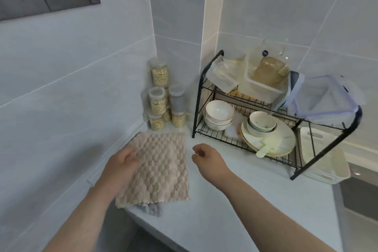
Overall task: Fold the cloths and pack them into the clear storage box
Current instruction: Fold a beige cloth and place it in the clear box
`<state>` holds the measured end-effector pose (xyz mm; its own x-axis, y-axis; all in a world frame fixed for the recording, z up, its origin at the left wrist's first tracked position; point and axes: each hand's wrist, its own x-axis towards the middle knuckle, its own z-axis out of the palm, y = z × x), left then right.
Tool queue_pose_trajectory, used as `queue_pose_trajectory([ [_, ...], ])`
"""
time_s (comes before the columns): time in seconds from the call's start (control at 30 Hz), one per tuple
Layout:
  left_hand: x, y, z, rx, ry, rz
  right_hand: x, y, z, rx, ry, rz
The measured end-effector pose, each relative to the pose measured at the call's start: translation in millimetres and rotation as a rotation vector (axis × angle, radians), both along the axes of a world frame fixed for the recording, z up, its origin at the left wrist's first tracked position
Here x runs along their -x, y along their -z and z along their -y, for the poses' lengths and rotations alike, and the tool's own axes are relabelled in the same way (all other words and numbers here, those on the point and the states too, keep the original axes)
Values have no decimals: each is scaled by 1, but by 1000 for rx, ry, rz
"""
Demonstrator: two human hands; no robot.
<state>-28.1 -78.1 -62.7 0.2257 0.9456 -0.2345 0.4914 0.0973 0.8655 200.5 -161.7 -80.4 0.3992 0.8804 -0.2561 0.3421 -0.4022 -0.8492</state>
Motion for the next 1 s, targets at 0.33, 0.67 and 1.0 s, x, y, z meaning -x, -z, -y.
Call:
queue_pose_trajectory([
  [0.33, -20, 113, -160, -124, 477, -624, -8, 88, -174, 272, -136, 276],
  [0.67, -28, 120, -176, -389, 438, -902, -8, 114, -196, 358, -248, 631],
  [1.0, -3, 44, -138, -358, 365, -619, -16, 44, -115, 12, -41, 451],
])
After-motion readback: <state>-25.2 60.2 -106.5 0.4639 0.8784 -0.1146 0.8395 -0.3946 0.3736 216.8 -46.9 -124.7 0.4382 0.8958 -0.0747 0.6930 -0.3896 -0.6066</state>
